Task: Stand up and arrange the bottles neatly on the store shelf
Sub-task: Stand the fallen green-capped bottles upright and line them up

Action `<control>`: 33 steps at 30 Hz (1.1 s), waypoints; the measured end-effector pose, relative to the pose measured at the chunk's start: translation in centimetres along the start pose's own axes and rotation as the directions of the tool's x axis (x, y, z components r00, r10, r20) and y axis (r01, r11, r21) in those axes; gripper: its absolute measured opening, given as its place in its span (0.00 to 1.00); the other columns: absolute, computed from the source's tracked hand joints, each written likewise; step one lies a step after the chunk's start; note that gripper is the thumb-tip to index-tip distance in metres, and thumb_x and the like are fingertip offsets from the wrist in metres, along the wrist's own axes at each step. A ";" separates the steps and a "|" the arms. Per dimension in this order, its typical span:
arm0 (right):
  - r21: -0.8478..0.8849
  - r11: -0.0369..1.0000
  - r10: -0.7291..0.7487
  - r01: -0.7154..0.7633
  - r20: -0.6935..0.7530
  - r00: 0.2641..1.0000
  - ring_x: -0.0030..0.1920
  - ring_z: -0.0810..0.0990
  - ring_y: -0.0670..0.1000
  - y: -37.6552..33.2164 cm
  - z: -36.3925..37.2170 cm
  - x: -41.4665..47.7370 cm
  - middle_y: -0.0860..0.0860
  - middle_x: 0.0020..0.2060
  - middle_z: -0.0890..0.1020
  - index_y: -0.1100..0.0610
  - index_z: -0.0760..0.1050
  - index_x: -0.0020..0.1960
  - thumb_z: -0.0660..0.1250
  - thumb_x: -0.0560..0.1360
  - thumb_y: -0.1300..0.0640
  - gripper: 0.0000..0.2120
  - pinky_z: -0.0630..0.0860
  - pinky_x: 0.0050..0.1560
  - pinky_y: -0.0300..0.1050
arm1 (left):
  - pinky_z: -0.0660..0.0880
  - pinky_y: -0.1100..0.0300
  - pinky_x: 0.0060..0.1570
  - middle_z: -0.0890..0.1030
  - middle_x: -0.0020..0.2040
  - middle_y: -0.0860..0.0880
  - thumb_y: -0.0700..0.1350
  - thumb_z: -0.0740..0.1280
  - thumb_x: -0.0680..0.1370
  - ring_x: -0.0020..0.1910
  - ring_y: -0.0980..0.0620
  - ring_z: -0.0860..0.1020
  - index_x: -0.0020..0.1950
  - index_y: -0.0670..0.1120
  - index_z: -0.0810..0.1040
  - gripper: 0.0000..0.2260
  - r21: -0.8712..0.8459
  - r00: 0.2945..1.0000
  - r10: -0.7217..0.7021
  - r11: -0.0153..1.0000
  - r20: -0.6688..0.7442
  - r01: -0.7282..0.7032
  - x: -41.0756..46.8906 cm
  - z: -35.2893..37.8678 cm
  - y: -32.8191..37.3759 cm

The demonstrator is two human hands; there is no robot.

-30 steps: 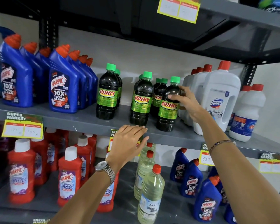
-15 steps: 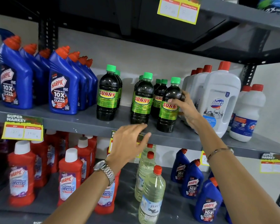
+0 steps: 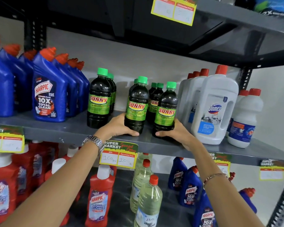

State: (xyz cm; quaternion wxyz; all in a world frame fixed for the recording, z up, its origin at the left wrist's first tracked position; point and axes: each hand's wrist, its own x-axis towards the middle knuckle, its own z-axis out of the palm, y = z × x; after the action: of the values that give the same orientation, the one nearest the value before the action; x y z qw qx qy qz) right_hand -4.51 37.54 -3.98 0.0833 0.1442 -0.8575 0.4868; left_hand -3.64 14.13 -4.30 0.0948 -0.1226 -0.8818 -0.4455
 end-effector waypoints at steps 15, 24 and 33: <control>0.105 0.994 0.040 -0.036 -0.039 0.998 0.60 0.77 0.53 1.2 0.1 2.6 0.53 0.59 0.80 0.57 0.70 0.66 0.79 0.60 0.60 0.37 0.70 0.66 0.49 | 0.67 0.57 0.62 0.74 0.66 0.46 0.49 0.80 0.62 0.64 0.48 0.72 0.70 0.46 0.65 0.40 -0.023 0.994 -0.008 1.000 -0.105 0.006 1.5 1.0 -0.3; 0.123 0.992 0.033 -0.027 -0.046 0.998 0.56 0.74 0.51 0.5 0.3 1.8 0.52 0.54 0.76 0.57 0.66 0.62 0.75 0.66 0.66 0.29 0.67 0.59 0.42 | 0.68 0.55 0.63 0.75 0.65 0.47 0.49 0.80 0.61 0.63 0.48 0.73 0.68 0.47 0.66 0.40 -0.035 0.993 -0.018 0.999 -0.115 0.014 1.2 1.1 -0.6; 0.099 0.992 0.087 -0.081 -0.056 0.995 0.62 0.72 0.53 0.6 0.4 2.0 0.55 0.61 0.74 0.60 0.57 0.70 0.74 0.65 0.65 0.39 0.66 0.59 0.43 | 0.62 0.54 0.67 0.63 0.73 0.43 0.50 0.79 0.63 0.71 0.45 0.63 0.75 0.43 0.51 0.50 0.033 0.993 0.007 0.999 -0.120 -0.003 0.7 1.1 0.0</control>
State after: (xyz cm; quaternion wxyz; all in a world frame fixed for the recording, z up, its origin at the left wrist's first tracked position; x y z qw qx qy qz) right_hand -6.57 37.13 -4.11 0.0814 0.0972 -0.8354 0.5348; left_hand -4.40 15.06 -4.73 0.1509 -0.0961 -0.8814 -0.4371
